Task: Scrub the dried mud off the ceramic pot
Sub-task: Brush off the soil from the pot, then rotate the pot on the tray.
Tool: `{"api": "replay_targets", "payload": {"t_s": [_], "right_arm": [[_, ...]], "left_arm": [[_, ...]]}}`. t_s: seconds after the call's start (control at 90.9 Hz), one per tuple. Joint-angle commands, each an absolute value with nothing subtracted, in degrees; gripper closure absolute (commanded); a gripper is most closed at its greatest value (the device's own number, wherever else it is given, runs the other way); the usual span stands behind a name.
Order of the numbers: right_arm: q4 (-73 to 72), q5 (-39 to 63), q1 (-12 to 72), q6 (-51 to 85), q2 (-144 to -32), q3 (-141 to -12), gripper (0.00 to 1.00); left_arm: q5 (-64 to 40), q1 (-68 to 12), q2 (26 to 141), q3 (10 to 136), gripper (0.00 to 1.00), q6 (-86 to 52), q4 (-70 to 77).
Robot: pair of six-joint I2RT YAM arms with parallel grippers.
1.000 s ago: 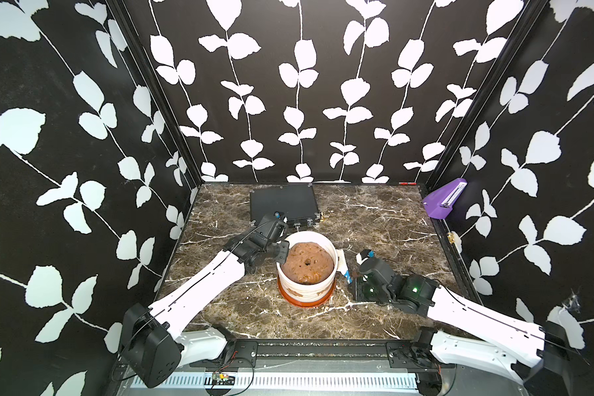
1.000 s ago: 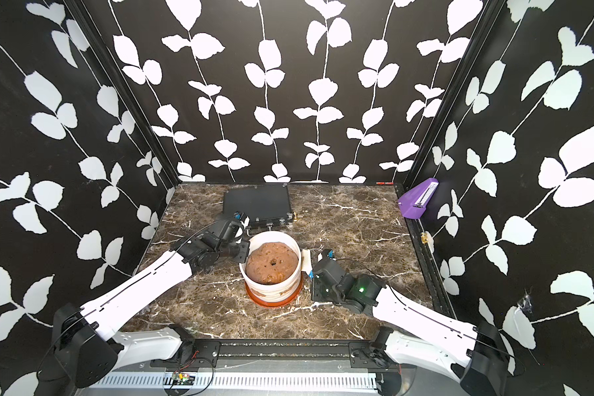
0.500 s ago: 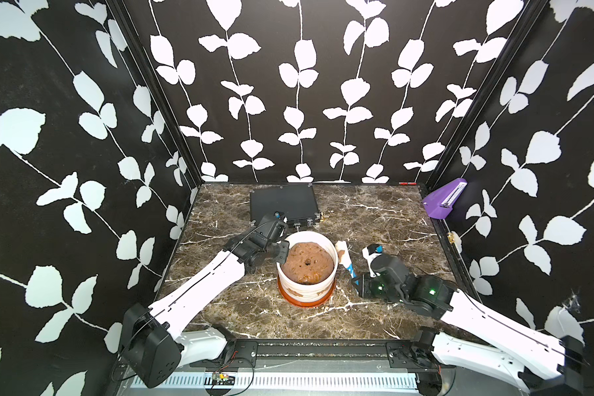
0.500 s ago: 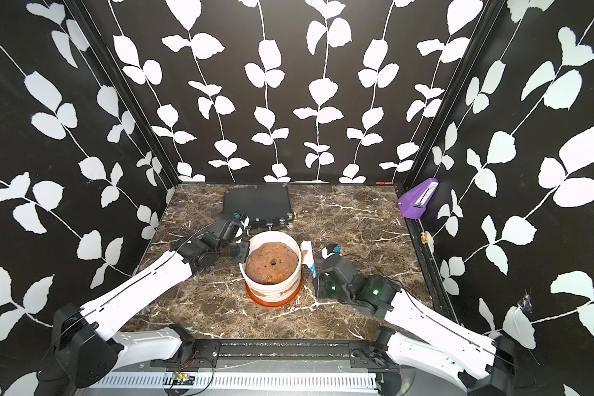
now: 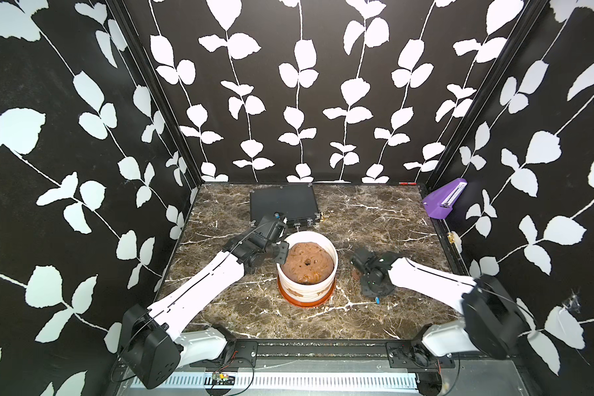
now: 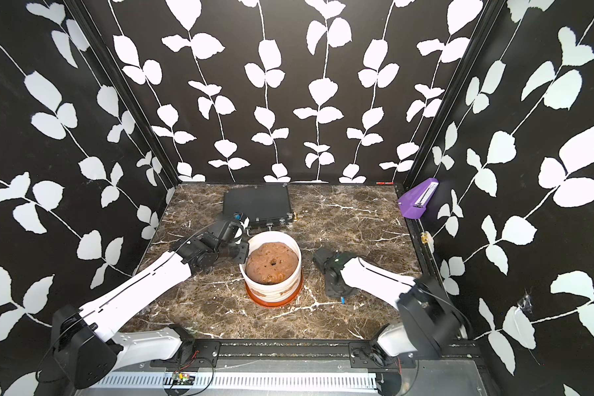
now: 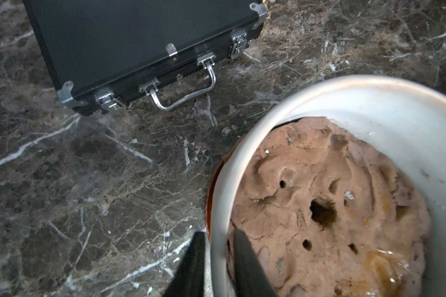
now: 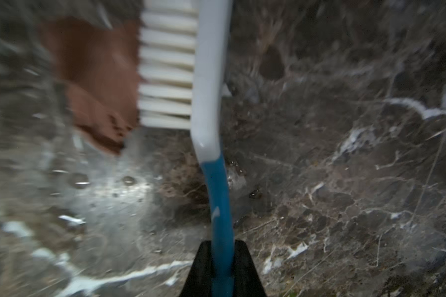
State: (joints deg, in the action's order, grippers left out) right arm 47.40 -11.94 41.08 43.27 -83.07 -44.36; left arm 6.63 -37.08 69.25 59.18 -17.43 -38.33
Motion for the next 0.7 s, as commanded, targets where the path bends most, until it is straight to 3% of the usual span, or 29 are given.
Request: {"api": "replay_targets", "payload": {"t_s": [0.0,0.22,0.693], "right_arm": [[50.3,-13.9,41.0,43.3,-75.3,-44.4,1.0],[53.7,-13.5,41.4,42.7,-61.2,-47.9,1.0],[48.0,-10.6,49.0,45.0,-57.2,-48.6,1.0]], "left_arm": [[7.7,-36.9,65.8,58.9,0.64,-17.7,-40.7],[9.1,-36.7,68.1,62.0,0.54,-16.9,-40.8],[4.5,-35.9,76.8,66.2,0.51,-15.8,-36.8]]}}
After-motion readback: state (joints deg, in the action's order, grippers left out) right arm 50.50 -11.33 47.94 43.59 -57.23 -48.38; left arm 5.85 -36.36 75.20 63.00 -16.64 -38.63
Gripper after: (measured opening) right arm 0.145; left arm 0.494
